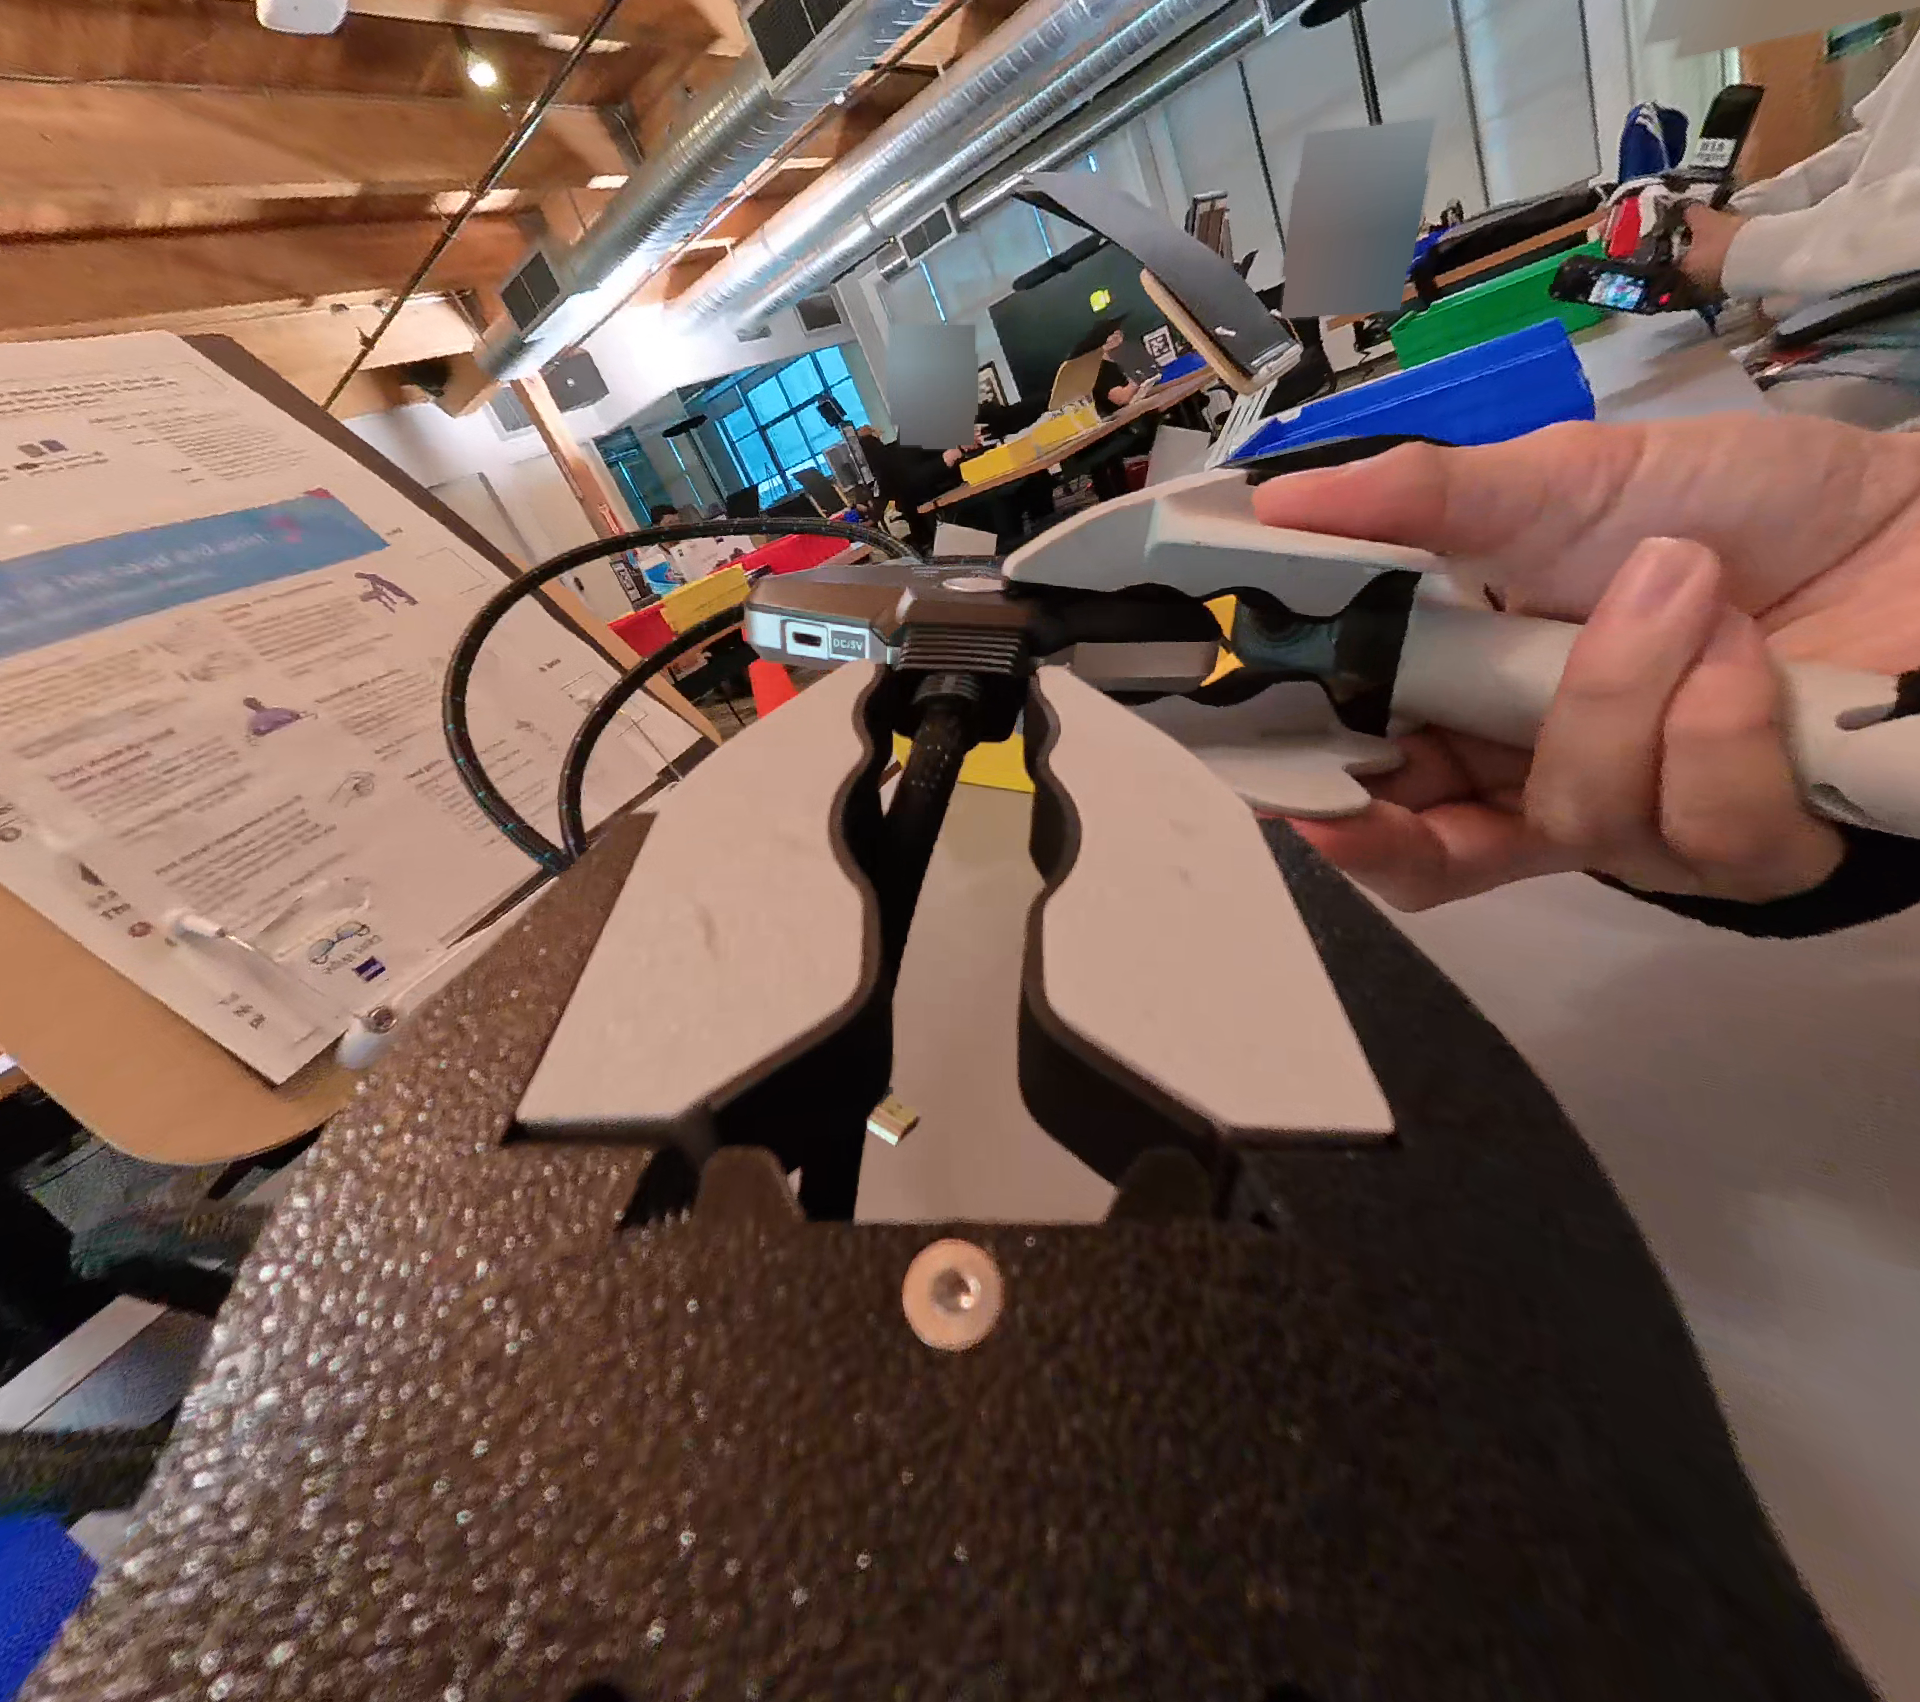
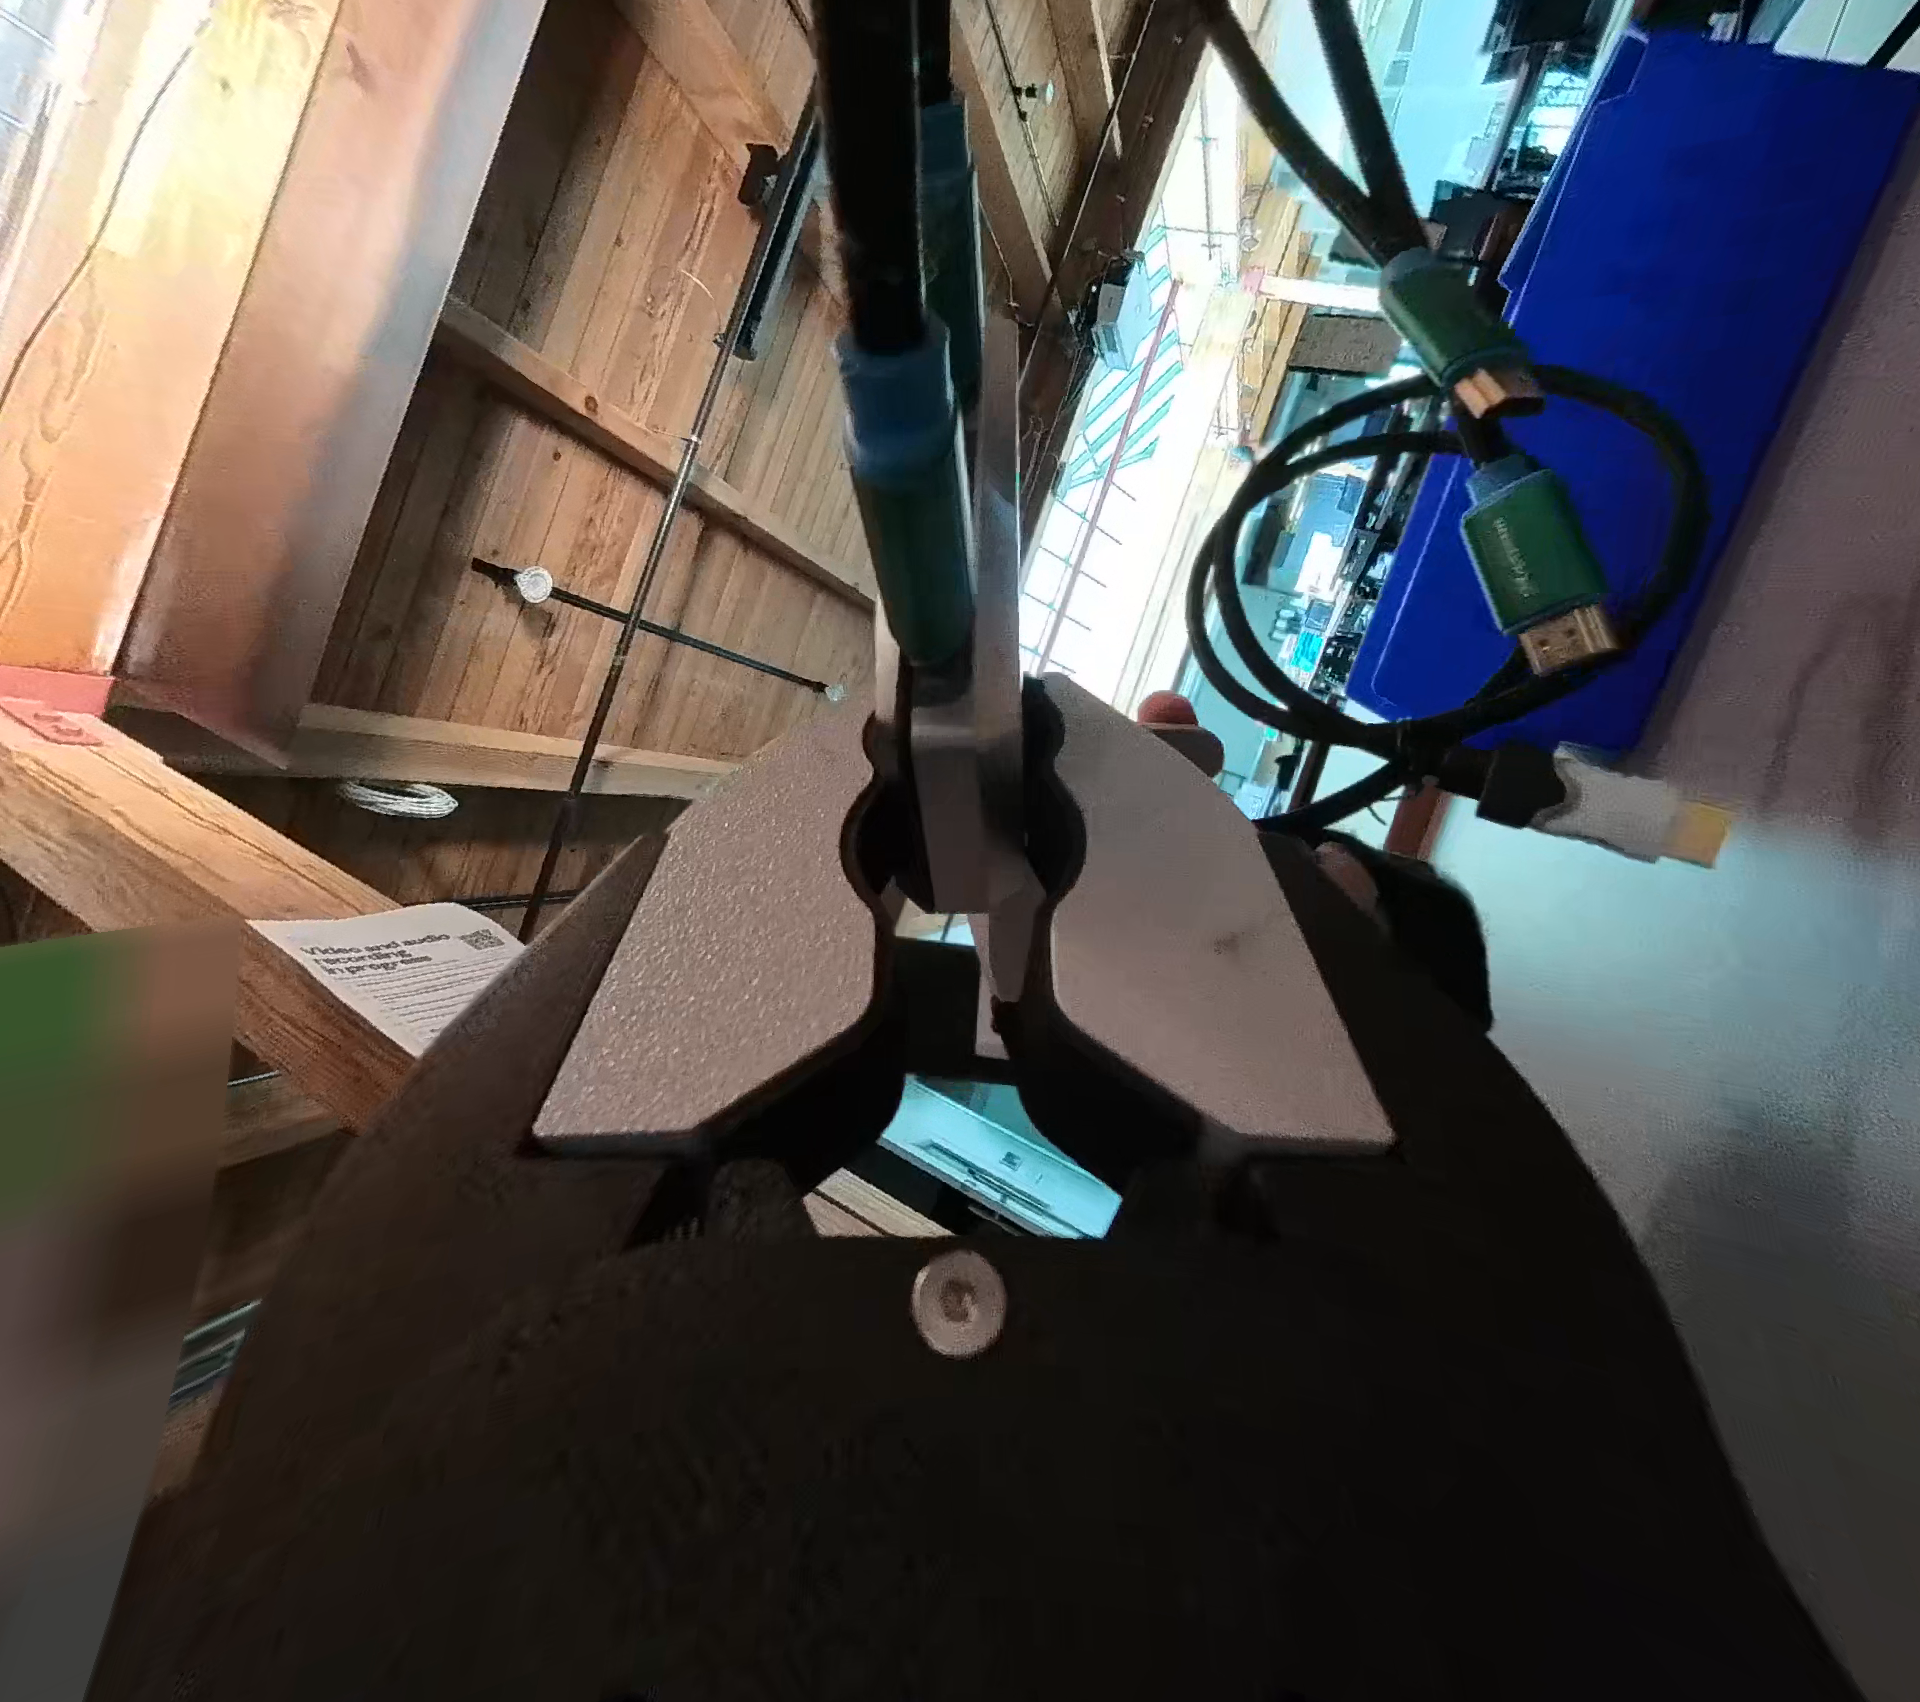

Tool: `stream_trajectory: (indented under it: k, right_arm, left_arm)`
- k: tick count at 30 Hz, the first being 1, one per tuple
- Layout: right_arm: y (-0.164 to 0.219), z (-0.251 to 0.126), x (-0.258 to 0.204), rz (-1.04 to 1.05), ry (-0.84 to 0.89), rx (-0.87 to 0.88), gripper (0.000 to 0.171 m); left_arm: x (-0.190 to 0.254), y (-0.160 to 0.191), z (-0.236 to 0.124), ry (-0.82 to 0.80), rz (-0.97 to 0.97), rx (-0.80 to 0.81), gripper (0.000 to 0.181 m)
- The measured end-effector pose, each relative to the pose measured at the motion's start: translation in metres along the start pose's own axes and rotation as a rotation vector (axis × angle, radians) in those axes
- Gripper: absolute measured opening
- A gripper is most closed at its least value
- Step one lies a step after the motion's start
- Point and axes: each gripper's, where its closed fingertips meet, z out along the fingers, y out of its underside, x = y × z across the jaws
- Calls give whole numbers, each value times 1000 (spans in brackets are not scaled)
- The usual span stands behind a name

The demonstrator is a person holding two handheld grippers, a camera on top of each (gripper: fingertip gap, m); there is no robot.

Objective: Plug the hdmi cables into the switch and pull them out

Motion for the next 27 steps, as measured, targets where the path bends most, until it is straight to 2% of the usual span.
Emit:
stream_trajectory:
  k: [10, 19, 23, 27]
  right_arm:
    - [-4, -6, 6, -36, 21, -13, 22]
    - [-2, -8, 14, -115, 42, -59, 26]
    - [10, -8, 4, -396, 30, -217, 36]
    - [15, -32, 8, -959, 182, -483, 69]
  left_arm:
    - [4, 7, 4, 44, -106, -38, 22]
    - [4, 16, 1, 21, -193, -44, 22]
    - [-9, 11, -5, -14, -317, 10, 22]
    - [-24, 14, -21, -51, -377, 59, 22]
